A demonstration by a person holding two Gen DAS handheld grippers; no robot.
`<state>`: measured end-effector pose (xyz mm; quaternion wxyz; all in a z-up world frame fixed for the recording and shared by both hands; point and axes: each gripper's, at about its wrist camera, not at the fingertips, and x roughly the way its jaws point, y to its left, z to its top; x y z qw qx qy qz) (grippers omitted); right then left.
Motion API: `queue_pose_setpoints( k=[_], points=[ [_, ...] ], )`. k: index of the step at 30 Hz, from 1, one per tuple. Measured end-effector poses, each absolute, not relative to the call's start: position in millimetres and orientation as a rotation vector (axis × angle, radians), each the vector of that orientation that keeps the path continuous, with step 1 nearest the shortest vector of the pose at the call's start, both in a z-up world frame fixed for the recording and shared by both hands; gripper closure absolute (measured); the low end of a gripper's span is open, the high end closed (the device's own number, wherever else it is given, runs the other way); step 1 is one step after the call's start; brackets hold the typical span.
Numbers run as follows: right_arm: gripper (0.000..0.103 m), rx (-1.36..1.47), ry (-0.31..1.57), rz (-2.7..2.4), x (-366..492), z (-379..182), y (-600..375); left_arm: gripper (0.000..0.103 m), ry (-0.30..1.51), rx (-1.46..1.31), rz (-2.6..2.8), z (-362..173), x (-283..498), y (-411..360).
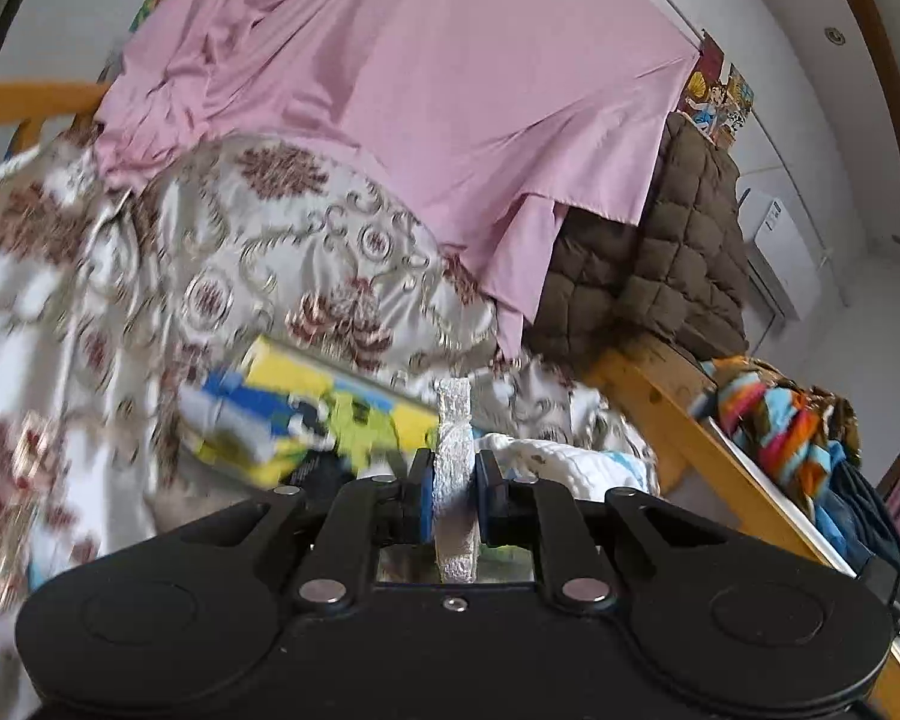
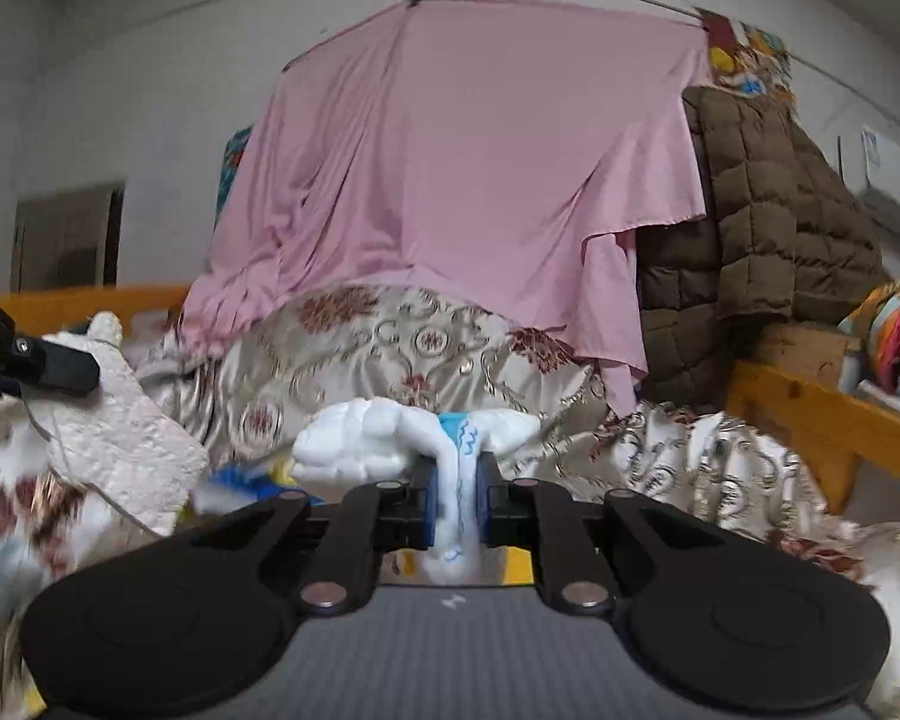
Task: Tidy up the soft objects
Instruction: 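Lift both held white items and carry them over the tray, then lower both items into the tray and open both tools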
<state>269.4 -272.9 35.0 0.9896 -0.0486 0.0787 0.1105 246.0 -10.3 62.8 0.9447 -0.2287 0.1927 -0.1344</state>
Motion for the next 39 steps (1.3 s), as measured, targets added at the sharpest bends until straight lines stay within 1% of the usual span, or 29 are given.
queue_pose_setpoints(
  k=[4,8,12,18,27,34,37,39],
  points=[
    [0.089,-0.016,0.176,0.227,309.3,34.1,-284.7,0.089,0.377,-0.409,-0.249,74.9,287.1,-29.8],
    [0.089,0.062,0.222,0.238,346.9,29.9,-299.0,0.089,0.382,-0.352,-0.222,75.0,331.2,-50.8],
    [0.089,0.083,0.3,0.241,376.8,14.0,-310.4,0.089,0.415,-0.348,-0.19,62.2,374.5,-71.0],
    [0.089,0.131,0.436,0.21,407.7,-12.7,-329.2,0.089,0.475,-0.318,-0.159,30.3,418.0,-99.6],
    [0.089,0.226,0.605,0.226,434.0,-31.2,-343.9,0.089,0.581,-0.294,-0.109,-10.4,447.3,-122.8],
    [0.088,0.31,0.685,0.257,441.4,-39.7,-354.6,0.088,0.649,-0.295,-0.087,-24.5,450.0,-127.2],
    [0.086,0.336,0.708,0.272,444.0,-41.7,-358.0,0.087,0.682,-0.289,-0.087,-27.1,450.5,-129.3],
    [0.081,0.336,0.716,0.277,445.0,-42.3,-358.2,0.087,0.702,-0.278,-0.079,-28.9,450.1,-130.6]
  ],
)
